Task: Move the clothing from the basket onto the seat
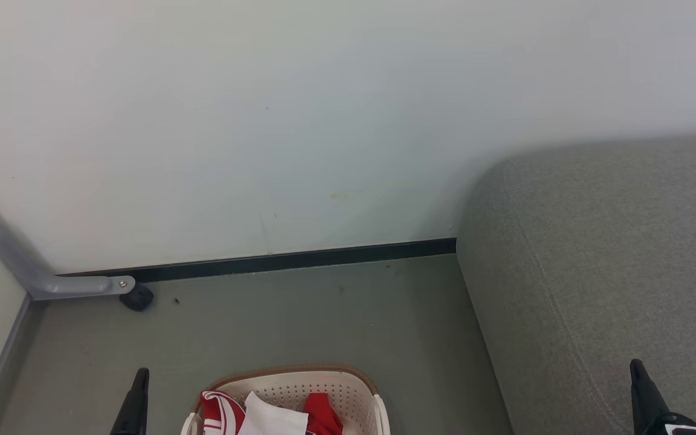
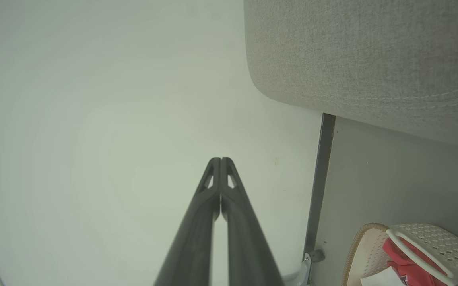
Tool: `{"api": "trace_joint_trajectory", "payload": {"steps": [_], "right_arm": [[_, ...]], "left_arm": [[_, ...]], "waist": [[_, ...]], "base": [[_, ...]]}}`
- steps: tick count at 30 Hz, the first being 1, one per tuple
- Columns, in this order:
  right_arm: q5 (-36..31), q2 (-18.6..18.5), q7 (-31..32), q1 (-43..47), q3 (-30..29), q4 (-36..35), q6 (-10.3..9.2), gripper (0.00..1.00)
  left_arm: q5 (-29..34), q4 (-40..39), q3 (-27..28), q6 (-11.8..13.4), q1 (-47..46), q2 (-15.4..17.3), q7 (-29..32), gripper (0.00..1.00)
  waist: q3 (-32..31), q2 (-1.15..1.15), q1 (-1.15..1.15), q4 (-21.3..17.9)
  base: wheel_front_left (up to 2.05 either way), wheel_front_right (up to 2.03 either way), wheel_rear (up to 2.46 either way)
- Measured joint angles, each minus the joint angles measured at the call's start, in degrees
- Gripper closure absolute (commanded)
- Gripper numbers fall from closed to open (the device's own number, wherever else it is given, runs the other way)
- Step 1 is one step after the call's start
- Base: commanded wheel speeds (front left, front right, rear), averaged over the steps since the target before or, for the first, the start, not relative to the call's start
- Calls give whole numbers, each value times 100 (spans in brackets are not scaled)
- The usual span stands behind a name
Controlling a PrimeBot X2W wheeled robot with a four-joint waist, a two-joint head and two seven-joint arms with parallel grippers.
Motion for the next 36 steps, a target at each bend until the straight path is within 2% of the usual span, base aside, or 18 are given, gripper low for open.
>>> {"api": "trace_joint_trajectory", "payload": {"steps": [35, 36], "right_arm": [[0, 0, 0, 0, -1, 0, 0, 100], [0, 0, 0, 0, -1, 0, 0, 0]], "left_arm": [[1, 0, 10, 0, 0, -2, 0, 100], [1, 0, 10, 0, 0, -2, 0, 0]], "waist": [[0, 0, 0, 0], [0, 0, 0, 0]], "base": [[0, 0, 0], [0, 0, 0]]}}
